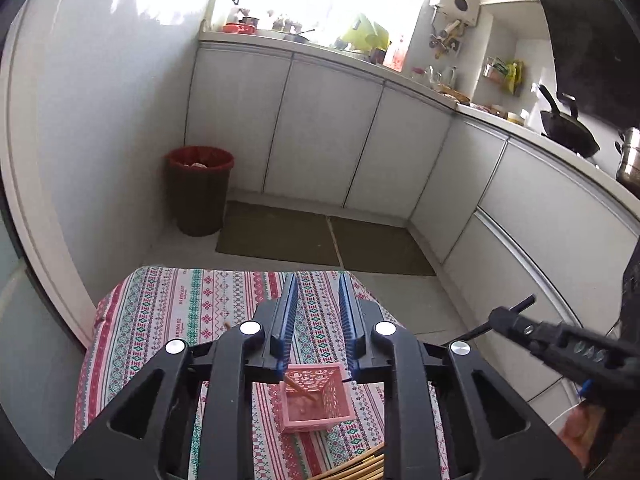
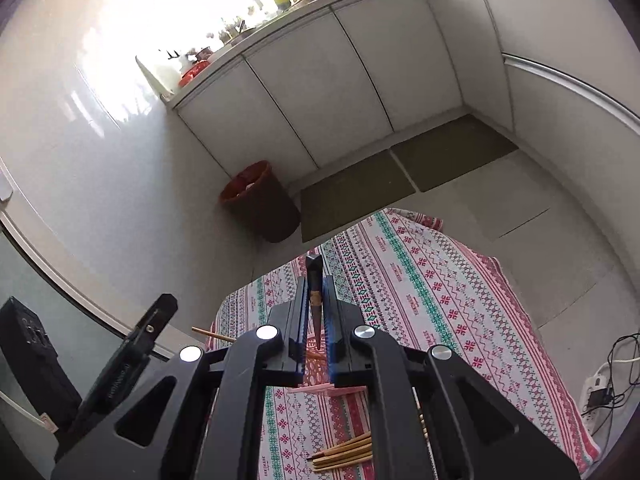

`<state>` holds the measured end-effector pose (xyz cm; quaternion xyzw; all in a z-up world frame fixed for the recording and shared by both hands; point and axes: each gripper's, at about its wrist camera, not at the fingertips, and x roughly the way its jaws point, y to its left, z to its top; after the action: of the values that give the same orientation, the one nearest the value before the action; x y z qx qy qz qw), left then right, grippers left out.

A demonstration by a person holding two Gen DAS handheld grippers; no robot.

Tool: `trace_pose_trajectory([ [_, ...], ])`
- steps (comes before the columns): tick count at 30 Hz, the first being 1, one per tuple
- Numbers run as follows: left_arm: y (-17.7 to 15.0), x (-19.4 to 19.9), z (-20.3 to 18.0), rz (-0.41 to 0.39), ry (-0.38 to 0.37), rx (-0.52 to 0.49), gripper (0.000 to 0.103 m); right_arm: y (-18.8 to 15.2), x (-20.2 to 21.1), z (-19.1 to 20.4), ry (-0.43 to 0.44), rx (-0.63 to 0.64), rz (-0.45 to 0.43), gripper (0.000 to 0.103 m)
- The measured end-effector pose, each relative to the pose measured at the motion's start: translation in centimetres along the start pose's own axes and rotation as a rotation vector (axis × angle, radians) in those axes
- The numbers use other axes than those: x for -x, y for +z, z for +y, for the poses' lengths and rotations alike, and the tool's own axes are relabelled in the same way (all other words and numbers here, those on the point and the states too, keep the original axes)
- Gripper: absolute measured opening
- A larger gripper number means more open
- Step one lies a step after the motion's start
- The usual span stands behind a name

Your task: Organize utensils

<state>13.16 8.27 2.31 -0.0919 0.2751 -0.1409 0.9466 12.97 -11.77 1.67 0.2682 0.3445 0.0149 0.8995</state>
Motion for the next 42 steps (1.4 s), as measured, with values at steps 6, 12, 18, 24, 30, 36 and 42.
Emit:
trace_pose_trajectory([
  [6,0.4,1.3,0.9,-0.012,0.022,0.011,0.028,-1.3,-2.3,0.2,-0.019,0.018,0.044,0.007],
  [12,0.2,1.0,1.0,0.01,0.057,0.002,0.037,-2.4,-3.6,0.5,-0.055,0.056,0.034,0.032],
  [18,-0.2,0.9,0.6,0.035,0.08,-0.017,0.048,-2.2,-1.5,0.1,-0.112,0.065,-0.033,0.05],
  [24,-0.8,1.1,-0.5,0.039,0.099,-0.04,0.068,-2.6,0.3,-0.2,-0.216,0.119,-0.101,0.067],
  [30,-1.5,1.6,-1.8,0.038,0.126,-0.079,0.084,-3.3,2.5,-0.6,-0.297,0.159,-0.179,0.086],
  [36,-2.2,2.1,-2.8,0.041,0.125,-0.097,0.093,-3.6,3.9,-1.5,-0.374,0.197,-0.209,0.094],
  [42,-3.1,2.4,-4.0,0.06,0.122,-0.138,0.095,-4.2,5.7,-3.3,-0.418,0.177,-0.21,0.096],
])
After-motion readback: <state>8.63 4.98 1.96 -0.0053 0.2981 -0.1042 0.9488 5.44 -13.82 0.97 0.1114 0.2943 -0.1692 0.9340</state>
